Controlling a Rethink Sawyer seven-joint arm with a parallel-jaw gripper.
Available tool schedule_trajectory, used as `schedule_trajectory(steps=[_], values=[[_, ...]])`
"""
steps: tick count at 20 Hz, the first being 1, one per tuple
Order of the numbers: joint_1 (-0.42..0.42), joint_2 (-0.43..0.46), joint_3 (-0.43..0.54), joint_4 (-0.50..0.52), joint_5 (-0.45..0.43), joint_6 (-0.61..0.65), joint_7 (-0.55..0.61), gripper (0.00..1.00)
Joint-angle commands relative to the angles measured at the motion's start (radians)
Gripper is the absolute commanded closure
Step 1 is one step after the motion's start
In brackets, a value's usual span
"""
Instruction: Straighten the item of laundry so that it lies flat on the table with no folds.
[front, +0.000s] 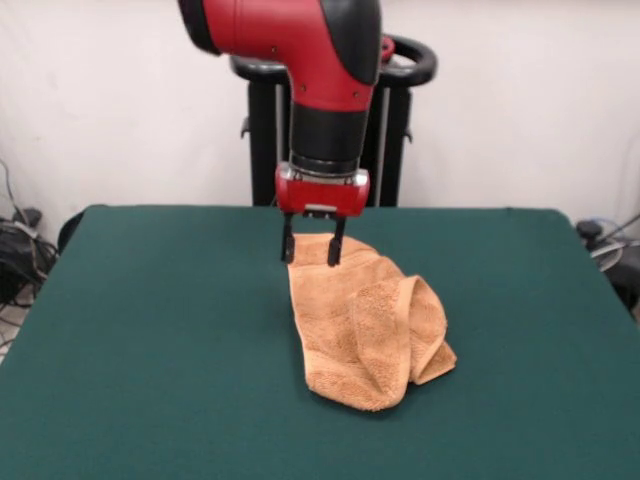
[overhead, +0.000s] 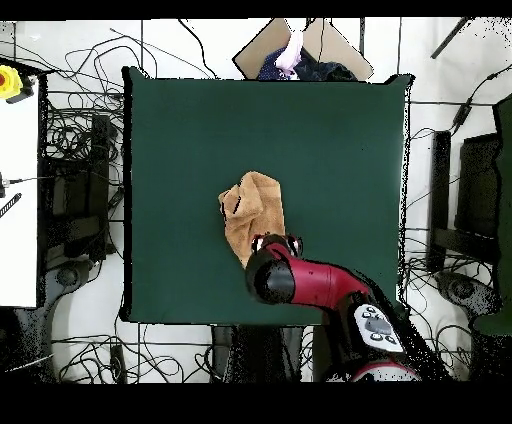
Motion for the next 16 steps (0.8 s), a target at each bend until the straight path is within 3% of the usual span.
schedule_trajectory(steps=[1,16], values=[[-0.021,0.086,0.094,-0.036,-0.068,-0.060,0.104,0.00],[-0.027,0.083,0.053,-0.021,-0.103,-0.025,0.119,0.00]])
